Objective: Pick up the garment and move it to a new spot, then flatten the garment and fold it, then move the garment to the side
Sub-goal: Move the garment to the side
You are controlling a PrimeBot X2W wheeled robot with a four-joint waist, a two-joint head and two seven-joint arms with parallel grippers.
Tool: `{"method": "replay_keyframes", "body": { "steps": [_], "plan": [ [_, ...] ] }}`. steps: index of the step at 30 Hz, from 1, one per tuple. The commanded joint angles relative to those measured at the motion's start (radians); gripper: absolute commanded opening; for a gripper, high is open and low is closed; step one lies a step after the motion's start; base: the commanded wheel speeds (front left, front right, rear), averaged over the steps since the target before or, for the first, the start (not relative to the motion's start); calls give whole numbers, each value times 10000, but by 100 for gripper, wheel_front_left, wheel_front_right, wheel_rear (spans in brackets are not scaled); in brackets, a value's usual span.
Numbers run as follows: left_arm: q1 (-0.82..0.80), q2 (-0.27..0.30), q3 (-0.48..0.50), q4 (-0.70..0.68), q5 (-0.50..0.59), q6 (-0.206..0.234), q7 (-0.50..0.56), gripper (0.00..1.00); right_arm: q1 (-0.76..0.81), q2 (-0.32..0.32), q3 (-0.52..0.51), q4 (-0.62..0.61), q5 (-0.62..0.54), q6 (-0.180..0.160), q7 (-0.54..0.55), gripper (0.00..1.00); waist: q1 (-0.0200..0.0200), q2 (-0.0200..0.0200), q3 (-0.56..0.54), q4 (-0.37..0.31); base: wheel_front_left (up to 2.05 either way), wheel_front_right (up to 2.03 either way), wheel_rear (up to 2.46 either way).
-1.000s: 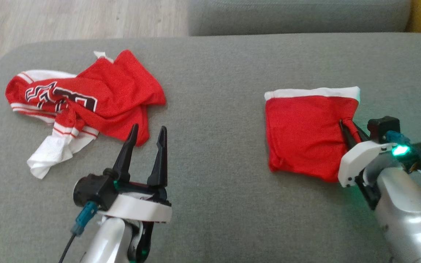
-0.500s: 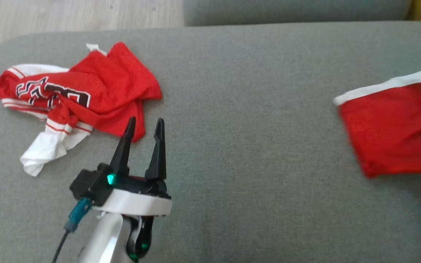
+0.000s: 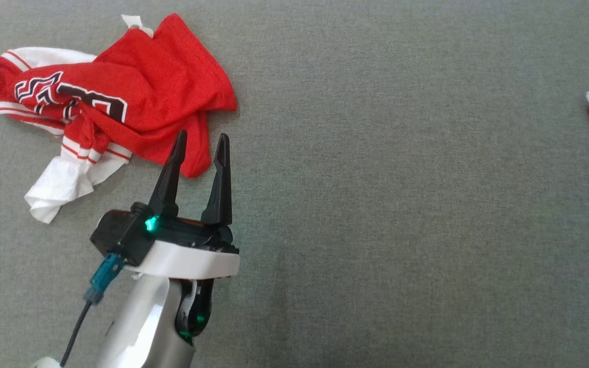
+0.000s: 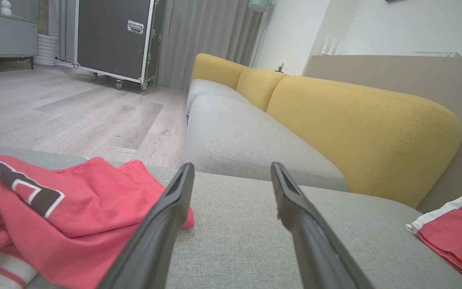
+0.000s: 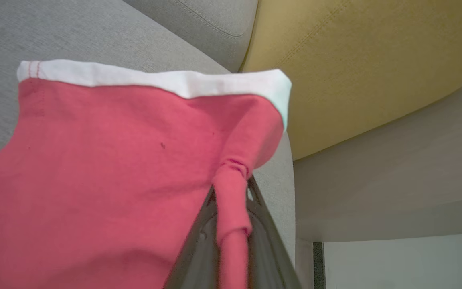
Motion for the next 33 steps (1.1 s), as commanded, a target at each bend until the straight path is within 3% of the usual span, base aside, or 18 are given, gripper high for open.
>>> {"method": "replay_keyframes", "body": {
  "steps": [1,6,7,8,14,24,33],
  "plan": [
    [-327,49,334,-360,86,-15,-94,100,-7,-519,-50,71,13,33,-139,0,-2,0,54,39,0,0,0],
    [-370,49,340,-299,116,-26,-94,100,-199,-330,-344,432,-60,33,-326,0,-2,0,47,20,0,0,0],
    [-368,49,353,-274,127,-28,-94,100,-245,-251,-407,465,-96,33,-402,66,-2,0,8,1,0,0,0],
    [-358,49,368,-244,138,-30,-94,100,-268,-126,-474,528,-70,33,-383,100,-2,0,-48,-20,0,0,0],
    [-194,49,543,-83,214,-52,-94,100,-429,622,-611,329,-65,33,-555,100,-2,0,-683,-250,0,0,0],
    [547,49,1134,-55,413,-94,-94,100,-484,2579,-1248,-676,548,33,-1280,100,-2,0,-2428,-626,0,0,0],
    [1335,49,1658,-224,593,-147,-94,100,746,4762,-3192,-2984,1172,33,-1777,100,-2,0,-3306,-735,0,0,0]
  ]
}}
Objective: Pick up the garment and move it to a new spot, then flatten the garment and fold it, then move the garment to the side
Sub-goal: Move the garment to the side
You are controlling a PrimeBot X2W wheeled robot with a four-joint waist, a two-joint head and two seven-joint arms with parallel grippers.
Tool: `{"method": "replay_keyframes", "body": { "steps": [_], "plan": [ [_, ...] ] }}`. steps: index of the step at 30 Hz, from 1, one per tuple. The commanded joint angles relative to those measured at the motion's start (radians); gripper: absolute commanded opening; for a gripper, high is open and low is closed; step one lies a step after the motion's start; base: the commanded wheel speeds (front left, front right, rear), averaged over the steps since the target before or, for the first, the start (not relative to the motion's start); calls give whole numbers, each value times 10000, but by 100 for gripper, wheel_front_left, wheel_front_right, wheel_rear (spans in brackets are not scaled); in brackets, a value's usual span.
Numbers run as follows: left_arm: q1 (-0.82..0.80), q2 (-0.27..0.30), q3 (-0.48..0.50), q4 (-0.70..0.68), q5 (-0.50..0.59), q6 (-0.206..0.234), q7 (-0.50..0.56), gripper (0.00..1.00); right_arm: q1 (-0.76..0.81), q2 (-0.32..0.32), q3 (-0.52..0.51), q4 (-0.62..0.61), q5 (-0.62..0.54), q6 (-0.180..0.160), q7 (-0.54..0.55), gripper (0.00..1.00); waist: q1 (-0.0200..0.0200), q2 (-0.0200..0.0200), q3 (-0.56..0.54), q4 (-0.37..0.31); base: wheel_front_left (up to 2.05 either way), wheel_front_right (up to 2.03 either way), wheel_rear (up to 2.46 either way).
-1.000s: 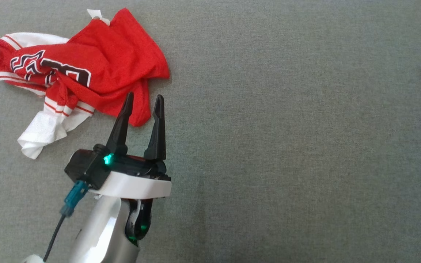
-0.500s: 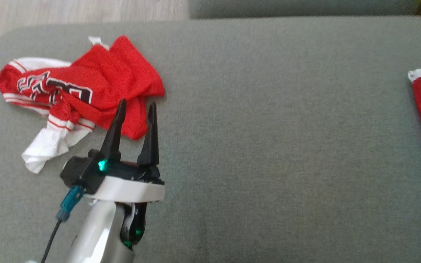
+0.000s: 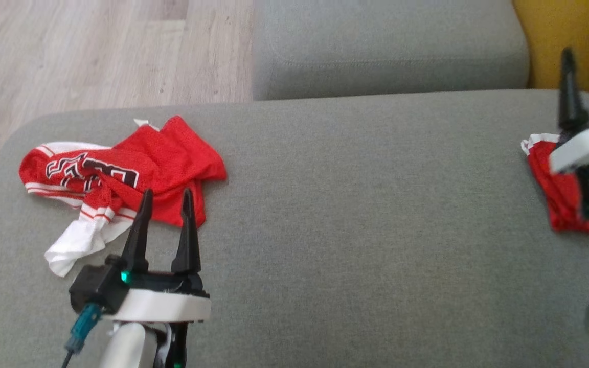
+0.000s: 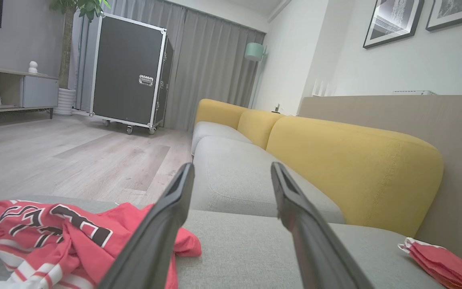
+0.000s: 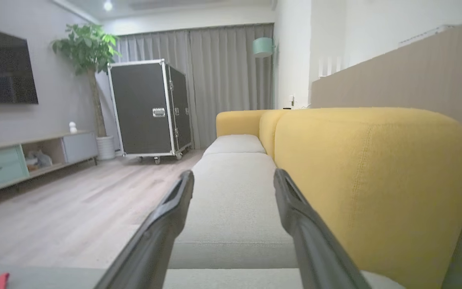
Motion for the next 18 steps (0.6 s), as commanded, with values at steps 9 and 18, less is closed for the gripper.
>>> {"method": "replay_keyframes", "body": {
  "steps": [9,18],
  "plan": [
    [444,39,603,-136,-375,159,-94,100,3409,2568,-1141,-3291,-644,33,-130,100,3,0,-202,-190,0,0,0],
    [612,39,805,-184,-198,-83,-94,100,6004,3069,-897,-4532,-1707,33,-132,100,3,0,-121,-164,0,0,0]
  ]
}}
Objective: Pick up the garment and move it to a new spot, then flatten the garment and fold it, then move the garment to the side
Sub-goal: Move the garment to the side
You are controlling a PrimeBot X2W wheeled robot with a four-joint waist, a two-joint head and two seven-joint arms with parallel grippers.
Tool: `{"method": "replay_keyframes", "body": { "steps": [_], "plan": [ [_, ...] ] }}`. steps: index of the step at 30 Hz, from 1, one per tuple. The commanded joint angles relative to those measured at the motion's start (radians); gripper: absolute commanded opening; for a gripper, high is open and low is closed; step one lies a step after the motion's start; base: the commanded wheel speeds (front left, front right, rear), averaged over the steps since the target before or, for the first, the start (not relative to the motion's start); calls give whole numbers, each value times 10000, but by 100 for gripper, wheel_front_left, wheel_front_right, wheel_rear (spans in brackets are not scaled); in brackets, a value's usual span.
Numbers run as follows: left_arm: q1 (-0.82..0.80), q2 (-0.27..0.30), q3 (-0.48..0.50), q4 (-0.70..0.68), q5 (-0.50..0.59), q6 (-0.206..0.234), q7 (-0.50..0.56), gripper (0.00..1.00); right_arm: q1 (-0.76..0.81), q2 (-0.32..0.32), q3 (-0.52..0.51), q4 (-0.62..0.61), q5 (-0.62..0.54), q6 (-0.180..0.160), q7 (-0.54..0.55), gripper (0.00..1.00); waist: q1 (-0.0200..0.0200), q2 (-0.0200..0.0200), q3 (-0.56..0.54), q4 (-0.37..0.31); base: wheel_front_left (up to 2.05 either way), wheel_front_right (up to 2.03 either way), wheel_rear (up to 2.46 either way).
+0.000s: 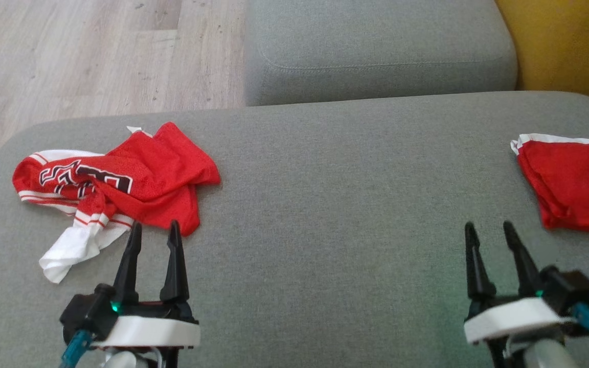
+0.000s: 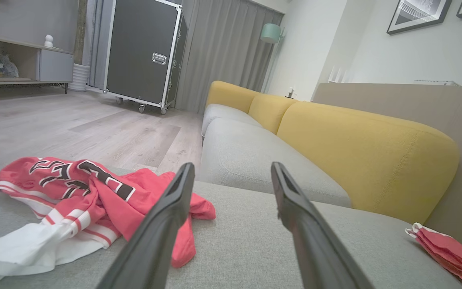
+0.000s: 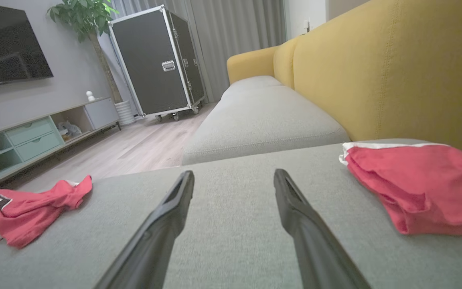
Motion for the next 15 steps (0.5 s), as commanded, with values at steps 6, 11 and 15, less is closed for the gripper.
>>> {"method": "replay_keyframes", "body": {
  "steps": [6,11,15],
  "plan": [
    [-126,29,326,-230,457,-102,-94,100,309,95,259,-902,-265,33,-110,100,1,0,24,-25,0,0,0],
    [-154,29,224,113,791,73,-94,100,300,101,345,-1011,-231,33,-110,100,1,0,17,-40,0,0,0],
    [-223,29,182,226,874,195,-94,100,268,102,357,-1036,-190,33,-110,100,1,0,-5,-67,0,0,0]
  ]
}}
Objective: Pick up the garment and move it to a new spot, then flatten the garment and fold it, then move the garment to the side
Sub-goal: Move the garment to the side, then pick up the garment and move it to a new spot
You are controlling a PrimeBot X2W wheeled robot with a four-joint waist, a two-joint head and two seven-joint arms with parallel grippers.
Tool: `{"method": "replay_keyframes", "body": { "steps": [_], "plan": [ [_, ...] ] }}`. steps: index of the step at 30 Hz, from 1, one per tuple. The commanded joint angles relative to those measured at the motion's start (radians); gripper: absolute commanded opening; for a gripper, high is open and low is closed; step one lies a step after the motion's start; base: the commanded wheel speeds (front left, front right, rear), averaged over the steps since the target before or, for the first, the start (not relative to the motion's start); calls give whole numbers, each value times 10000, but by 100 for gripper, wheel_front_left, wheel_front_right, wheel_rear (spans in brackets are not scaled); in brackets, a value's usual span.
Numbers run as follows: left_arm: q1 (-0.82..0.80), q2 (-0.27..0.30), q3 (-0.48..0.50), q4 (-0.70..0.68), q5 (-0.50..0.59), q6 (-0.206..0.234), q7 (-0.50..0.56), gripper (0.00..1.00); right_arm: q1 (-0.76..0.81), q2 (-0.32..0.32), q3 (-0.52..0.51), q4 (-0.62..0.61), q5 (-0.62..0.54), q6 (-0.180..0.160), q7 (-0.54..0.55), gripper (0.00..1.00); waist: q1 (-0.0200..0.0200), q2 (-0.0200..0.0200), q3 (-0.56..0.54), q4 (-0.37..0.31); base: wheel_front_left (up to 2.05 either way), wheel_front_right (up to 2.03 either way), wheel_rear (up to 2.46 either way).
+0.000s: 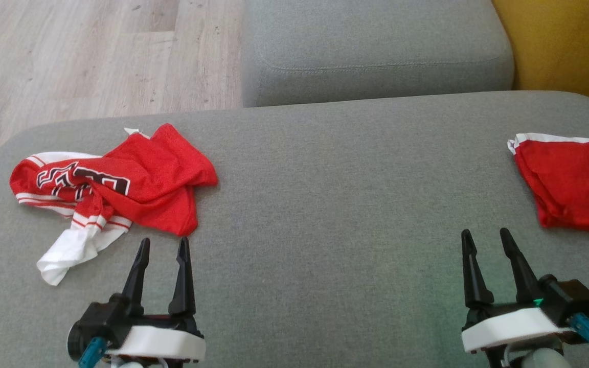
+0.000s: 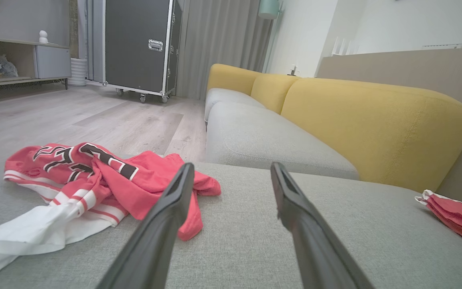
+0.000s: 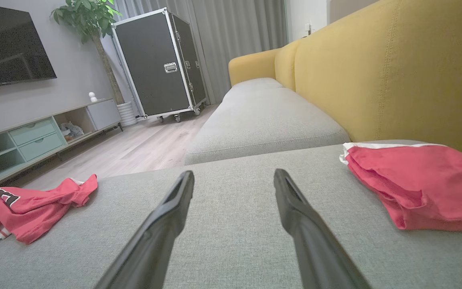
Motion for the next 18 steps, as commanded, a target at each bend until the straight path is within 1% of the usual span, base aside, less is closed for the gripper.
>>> {"method": "replay_keyframes", "body": {
  "steps": [1,6,10,13,18],
  "plan": [
    [-406,27,281,-271,83,38,-94,100,-390,-24,251,-393,20,33,-110,100,0,-1,1,-14,0,0,0],
    [-425,27,289,-229,53,21,-94,100,-411,-23,258,-397,89,33,-110,100,0,-1,3,-39,0,0,0],
    [-429,27,348,-197,17,1,-94,100,-393,-23,409,-367,167,33,-110,100,0,-1,-40,82,0,0,0],
    [-413,27,405,-160,59,-20,-94,100,-365,-23,603,-377,208,33,-110,100,0,-1,-109,319,0,0,0],
    [-322,27,505,-178,163,26,-94,100,-292,-23,807,-345,333,33,-110,100,0,-1,-264,948,0,0,0]
  ]
}}
